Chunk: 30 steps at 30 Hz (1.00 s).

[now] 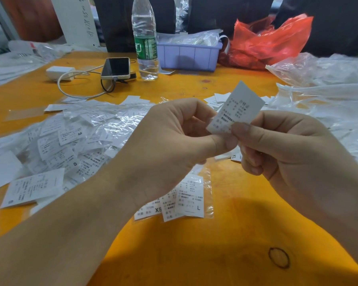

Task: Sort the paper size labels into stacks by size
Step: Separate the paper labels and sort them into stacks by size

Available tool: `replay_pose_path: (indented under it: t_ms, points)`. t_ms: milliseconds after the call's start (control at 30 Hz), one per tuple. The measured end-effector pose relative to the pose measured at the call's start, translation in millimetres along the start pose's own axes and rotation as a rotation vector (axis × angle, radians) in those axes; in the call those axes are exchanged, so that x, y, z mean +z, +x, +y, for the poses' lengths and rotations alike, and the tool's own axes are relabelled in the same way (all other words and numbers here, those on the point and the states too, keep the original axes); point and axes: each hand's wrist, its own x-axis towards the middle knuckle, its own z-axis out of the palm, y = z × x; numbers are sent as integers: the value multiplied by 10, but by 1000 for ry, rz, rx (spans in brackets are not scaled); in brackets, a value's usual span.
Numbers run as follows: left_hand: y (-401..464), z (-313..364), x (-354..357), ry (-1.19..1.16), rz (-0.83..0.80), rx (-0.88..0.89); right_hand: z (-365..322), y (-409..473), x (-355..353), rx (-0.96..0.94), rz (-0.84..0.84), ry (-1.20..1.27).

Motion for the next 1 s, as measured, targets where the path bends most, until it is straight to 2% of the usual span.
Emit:
replay_pose_path:
  t_ms: [167, 333, 600, 800, 1000]
  points:
    - [0, -6, -3, 8, -14, 6, -60, 23, -70, 65, -91, 15]
    - [-11, 3, 7, 21, -119, -46, -137, 48, -162, -60, -11, -34]
    - [10, 20, -10, -130, -3, -72, -69, -21, -9, -211, 173, -79]
    - [7, 23, 2, -168, 10, -93, -81, -49, 52, -213, 166, -119]
    - [12, 29, 9, -157, 16, -115, -100, -32, -38, -284, 191, -262]
